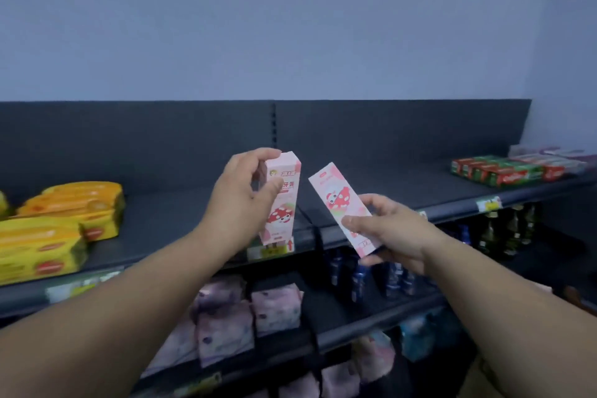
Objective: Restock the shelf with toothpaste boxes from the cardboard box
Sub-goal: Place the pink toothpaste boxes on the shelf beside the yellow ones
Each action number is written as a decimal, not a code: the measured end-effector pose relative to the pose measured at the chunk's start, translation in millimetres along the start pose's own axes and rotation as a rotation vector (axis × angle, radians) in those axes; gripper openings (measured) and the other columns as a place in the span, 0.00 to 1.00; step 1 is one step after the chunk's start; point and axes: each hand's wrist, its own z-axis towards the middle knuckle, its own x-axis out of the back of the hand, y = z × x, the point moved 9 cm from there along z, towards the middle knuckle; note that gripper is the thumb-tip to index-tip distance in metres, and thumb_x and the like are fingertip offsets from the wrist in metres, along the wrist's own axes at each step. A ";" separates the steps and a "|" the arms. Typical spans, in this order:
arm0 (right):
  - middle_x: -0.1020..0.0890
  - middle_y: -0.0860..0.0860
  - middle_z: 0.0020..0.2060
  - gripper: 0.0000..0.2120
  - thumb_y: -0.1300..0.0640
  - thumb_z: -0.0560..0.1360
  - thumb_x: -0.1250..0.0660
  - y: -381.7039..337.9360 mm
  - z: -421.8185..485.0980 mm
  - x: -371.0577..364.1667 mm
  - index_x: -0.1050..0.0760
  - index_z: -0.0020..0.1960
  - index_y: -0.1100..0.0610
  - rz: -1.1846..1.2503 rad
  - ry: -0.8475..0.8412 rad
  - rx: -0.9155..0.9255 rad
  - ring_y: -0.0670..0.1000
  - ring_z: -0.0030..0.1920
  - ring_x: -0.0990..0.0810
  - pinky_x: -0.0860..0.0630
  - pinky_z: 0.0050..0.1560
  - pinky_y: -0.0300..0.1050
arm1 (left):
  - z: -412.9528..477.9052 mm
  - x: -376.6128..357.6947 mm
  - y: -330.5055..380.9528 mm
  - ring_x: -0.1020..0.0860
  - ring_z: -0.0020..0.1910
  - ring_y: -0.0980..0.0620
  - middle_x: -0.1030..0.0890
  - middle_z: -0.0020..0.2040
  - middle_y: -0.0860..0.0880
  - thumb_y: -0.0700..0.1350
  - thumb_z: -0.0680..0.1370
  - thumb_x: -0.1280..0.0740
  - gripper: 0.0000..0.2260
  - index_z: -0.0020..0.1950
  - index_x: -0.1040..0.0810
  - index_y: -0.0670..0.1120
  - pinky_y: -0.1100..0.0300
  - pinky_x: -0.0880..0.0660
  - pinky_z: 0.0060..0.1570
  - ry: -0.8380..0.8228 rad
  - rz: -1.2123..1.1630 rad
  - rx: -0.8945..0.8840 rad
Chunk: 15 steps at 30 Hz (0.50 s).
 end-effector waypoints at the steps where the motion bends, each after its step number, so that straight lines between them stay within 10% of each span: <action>1: 0.17 0.48 0.47 0.14 0.58 0.73 0.27 -11.3 6.8 -22.8 0.24 0.57 0.50 -0.014 -0.011 0.020 0.48 0.37 0.18 0.21 0.33 0.45 | 0.6 25.3 -10.8 0.25 0.55 0.56 0.27 0.57 0.54 0.43 0.77 0.33 0.16 0.60 0.27 0.60 0.51 0.25 0.58 0.029 0.008 0.010; 8: 0.17 0.53 0.47 0.14 0.61 0.69 0.26 -64.5 49.9 -142.7 0.24 0.51 0.53 -0.250 0.009 0.130 0.53 0.36 0.19 0.21 0.29 0.44 | 4.3 160.2 -78.3 0.22 0.54 0.53 0.25 0.57 0.52 0.43 0.77 0.33 0.15 0.60 0.27 0.58 0.47 0.24 0.56 0.171 0.068 0.084; 15: 0.19 0.46 0.45 0.18 0.53 0.64 0.21 -111.8 92.7 -198.3 0.25 0.49 0.48 -0.544 0.099 0.344 0.47 0.41 0.20 0.24 0.37 0.42 | 17.6 227.5 -127.6 0.22 0.52 0.54 0.22 0.57 0.50 0.43 0.78 0.33 0.13 0.59 0.28 0.57 0.67 0.30 0.43 0.314 0.083 0.209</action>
